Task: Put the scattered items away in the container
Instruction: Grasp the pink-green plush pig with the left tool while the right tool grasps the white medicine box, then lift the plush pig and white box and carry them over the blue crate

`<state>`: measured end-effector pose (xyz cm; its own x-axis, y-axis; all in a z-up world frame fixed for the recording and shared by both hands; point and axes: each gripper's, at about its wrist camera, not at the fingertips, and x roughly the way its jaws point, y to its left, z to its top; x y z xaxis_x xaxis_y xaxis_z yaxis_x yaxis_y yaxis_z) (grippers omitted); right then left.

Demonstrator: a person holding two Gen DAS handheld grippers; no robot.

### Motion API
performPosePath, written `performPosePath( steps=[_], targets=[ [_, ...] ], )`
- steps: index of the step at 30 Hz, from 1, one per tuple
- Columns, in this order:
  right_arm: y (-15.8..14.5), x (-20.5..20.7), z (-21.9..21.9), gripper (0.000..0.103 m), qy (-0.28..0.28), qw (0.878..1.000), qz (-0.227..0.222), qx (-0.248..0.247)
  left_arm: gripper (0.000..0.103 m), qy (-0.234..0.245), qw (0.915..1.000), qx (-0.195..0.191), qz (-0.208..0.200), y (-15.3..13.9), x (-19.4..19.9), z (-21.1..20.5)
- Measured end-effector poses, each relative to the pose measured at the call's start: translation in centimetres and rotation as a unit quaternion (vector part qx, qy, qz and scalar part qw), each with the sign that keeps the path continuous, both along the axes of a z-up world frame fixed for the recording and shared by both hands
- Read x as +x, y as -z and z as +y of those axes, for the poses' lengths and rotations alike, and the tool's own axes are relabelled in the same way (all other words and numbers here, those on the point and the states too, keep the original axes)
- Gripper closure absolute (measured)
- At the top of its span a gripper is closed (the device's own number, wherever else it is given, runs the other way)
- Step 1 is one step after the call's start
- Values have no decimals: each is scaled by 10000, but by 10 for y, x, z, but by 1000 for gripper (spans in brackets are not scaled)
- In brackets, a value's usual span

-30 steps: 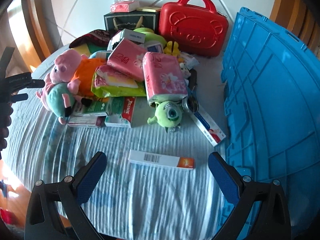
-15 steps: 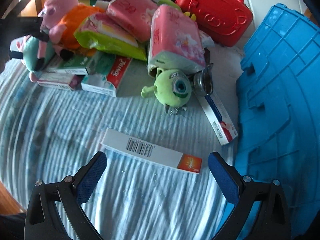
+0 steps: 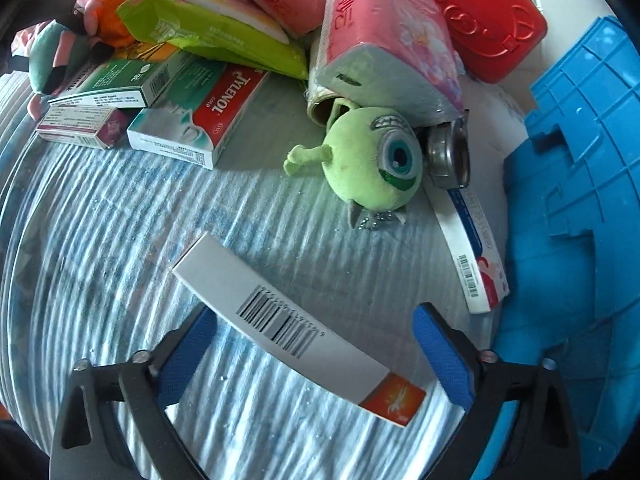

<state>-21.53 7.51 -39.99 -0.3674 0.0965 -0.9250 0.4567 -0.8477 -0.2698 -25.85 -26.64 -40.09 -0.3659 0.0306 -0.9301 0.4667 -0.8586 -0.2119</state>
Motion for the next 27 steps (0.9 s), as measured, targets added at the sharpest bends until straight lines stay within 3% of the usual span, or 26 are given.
performPosePath(
  steps=[1, 6, 13, 27],
  targets=[
    [0, 0, -1, 47, -28, 10000, -66, -23, 11, 84, 9999, -25, 54, -2, 3, 0],
    [-4, 5, -10, 79, -177, 9994, -242, -200, 29, 413, 9987, -57, 305, -14, 25, -2],
    [-18, 17, -20, 81, -156, 9972, -369, -631, 37, 400, 9982, -136, 431, -28, 60, -15],
    [-66, 33, -20, 81, 18, 9943, -173, -1055, 37, 553, 9947, -367, 788, -81, 86, -19]
  ],
)
